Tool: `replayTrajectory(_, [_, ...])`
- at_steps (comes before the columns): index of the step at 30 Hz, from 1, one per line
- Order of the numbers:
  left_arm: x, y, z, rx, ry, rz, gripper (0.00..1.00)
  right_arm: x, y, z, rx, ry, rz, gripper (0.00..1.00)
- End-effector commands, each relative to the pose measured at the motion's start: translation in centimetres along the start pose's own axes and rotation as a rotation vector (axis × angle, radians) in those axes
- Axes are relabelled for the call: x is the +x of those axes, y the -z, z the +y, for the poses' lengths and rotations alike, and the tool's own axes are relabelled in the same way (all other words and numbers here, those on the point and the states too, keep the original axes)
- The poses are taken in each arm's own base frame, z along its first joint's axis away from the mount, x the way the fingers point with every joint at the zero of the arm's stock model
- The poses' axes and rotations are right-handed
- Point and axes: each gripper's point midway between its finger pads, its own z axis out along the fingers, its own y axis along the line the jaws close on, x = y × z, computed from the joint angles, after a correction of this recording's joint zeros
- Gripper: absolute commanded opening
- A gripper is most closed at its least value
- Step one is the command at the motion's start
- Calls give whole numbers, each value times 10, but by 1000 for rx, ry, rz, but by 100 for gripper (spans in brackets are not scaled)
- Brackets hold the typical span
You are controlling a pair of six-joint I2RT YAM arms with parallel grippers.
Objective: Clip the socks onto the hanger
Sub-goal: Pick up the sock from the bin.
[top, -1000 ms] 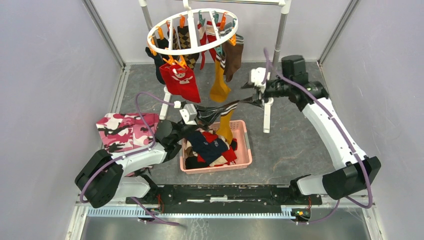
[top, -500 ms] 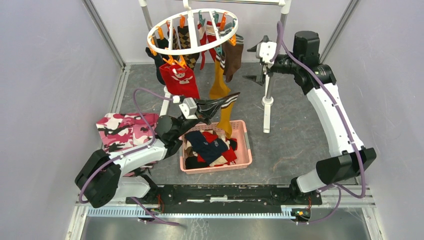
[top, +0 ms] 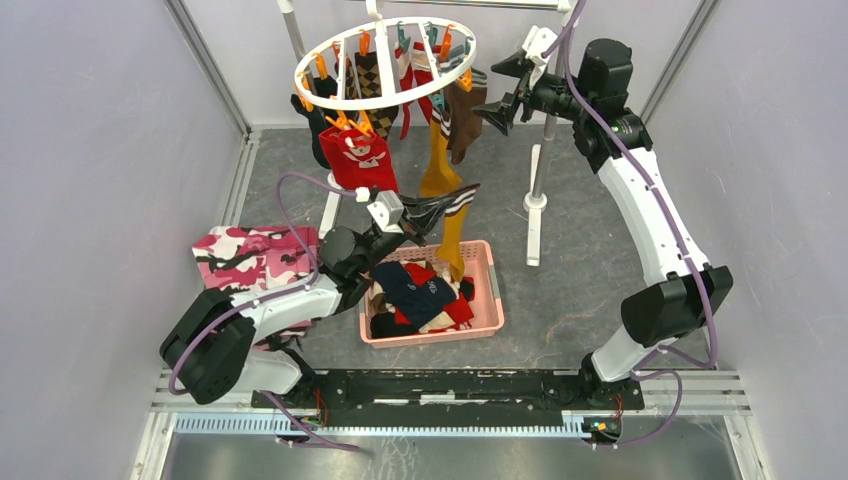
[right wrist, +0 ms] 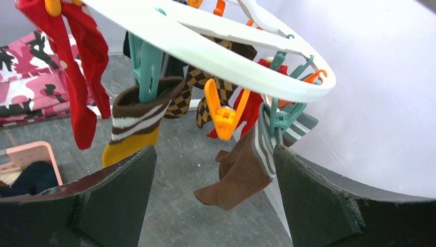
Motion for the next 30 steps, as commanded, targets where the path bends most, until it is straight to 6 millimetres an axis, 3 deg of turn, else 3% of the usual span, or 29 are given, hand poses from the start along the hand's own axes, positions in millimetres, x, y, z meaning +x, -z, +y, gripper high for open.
replayTrajectory(1, [-36,-15,5,-16,-27,-112,2,-32,0,-2,1,37,-39,90])
replayTrajectory(5, [-38,-16,7,-23,-47,-96,2,-7,22,42,-213,232,60,95])
replayTrajectory(9, [-37,-15,10,-36,-71,-84,2,18,46,76,-292,285,108,98])
replayTrajectory(16, [-48,-22,4,5,-61,-81,2,49,64,122,-410,206,92,98])
replayTrajectory(22, [-54,-24,-4,38,-18,-95,2,63,59,137,-450,112,41,91])
replayTrajectory(30, [-65,-22,-8,52,7,-120,2,51,50,147,-503,-13,-57,79])
